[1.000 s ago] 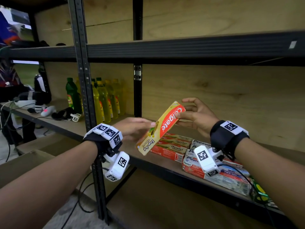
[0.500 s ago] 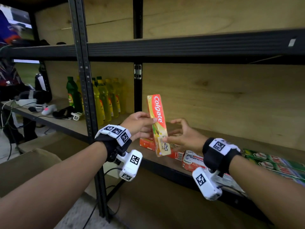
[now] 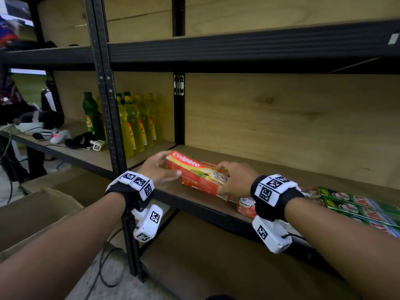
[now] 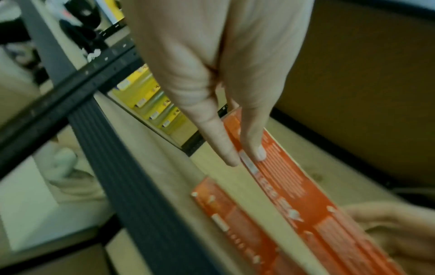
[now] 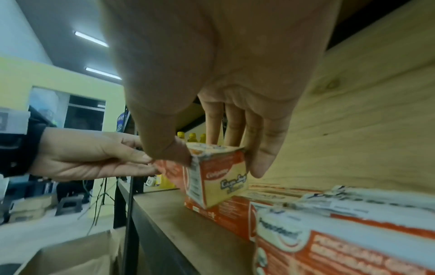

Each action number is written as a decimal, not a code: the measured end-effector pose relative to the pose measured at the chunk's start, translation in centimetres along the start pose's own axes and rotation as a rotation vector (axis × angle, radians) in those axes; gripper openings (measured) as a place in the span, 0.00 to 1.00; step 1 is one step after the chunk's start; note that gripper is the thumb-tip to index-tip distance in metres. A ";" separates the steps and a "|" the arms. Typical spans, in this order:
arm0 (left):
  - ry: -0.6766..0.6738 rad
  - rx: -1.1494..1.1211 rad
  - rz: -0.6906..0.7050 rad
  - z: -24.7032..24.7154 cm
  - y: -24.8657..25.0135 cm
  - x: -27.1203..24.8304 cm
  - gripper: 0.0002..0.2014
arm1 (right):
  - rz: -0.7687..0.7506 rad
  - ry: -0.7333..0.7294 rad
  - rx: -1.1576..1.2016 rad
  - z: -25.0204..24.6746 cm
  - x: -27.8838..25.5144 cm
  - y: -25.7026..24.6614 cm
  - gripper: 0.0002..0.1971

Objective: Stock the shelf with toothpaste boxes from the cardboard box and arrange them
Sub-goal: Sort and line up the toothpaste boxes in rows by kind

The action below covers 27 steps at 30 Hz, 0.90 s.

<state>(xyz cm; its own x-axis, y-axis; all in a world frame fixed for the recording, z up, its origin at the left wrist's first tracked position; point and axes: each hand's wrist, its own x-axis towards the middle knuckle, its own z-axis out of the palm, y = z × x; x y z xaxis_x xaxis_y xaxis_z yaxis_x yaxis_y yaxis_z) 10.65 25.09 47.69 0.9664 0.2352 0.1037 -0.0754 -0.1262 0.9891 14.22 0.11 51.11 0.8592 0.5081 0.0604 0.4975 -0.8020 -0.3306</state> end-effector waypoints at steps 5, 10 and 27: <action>-0.037 0.316 -0.007 -1.0 -3.3 0.1 0.27 | 0.000 -0.097 -0.128 0.9 0.1 0.8 0.31; -0.106 0.439 -0.013 -1.0 -4.7 0.7 0.23 | 0.007 -0.247 -0.154 0.2 1.0 1.3 0.28; -0.402 0.869 -0.027 -2.0 -3.0 5.2 0.51 | 0.154 -0.300 -0.280 0.1 13.0 3.8 0.29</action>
<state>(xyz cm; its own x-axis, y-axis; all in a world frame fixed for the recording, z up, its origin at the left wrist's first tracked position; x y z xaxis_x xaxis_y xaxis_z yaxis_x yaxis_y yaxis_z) 15.38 28.60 45.51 0.9894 -0.0800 -0.1213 0.0000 -0.8347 0.5507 27.22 3.70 50.60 0.8735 0.4119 -0.2596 0.4155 -0.9085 -0.0434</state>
